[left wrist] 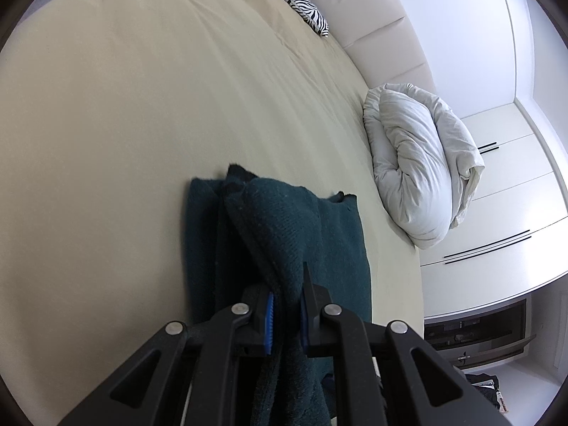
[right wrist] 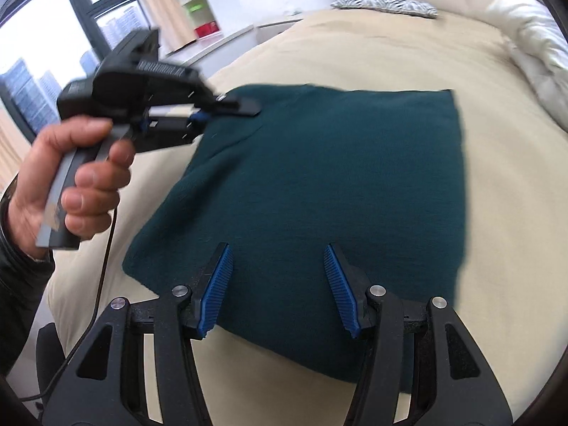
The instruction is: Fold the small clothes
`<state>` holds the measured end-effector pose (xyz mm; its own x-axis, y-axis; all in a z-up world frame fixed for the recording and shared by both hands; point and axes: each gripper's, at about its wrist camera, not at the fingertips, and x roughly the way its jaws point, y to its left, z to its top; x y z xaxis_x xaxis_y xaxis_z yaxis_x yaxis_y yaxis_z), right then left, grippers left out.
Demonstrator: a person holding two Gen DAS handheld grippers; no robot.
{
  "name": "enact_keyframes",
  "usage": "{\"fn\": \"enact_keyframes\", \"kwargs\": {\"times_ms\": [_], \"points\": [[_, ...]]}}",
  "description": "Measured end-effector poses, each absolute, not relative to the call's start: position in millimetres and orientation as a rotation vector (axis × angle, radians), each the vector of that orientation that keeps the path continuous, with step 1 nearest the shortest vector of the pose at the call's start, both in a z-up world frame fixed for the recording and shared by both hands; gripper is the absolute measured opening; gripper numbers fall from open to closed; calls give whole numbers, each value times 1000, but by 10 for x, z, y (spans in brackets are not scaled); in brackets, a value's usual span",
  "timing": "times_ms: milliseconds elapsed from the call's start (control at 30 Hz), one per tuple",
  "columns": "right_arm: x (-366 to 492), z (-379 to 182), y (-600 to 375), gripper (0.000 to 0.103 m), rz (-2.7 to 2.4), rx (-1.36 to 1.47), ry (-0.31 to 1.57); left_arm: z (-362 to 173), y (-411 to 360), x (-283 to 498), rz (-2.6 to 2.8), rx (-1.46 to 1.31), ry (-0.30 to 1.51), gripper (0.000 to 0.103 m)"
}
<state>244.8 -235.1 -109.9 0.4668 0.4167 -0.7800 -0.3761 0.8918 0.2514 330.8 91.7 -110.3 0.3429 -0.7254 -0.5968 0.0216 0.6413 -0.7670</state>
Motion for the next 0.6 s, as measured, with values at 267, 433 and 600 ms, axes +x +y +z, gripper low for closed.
{"fn": "enact_keyframes", "kwargs": {"times_ms": [267, 433, 600], "points": [[2431, -1287, -2079, 52, 536, 14, 994, -1452, 1053, 3287, -457, -747, 1174, 20], [2319, -1260, -2238, 52, 538, 33, 983, -1292, 1255, 3090, -372, -750, 1059, 27], [2193, -1049, -2629, 52, 523, 146, 928, -711, 1089, 2675, -381, -544, 882, 27]]}}
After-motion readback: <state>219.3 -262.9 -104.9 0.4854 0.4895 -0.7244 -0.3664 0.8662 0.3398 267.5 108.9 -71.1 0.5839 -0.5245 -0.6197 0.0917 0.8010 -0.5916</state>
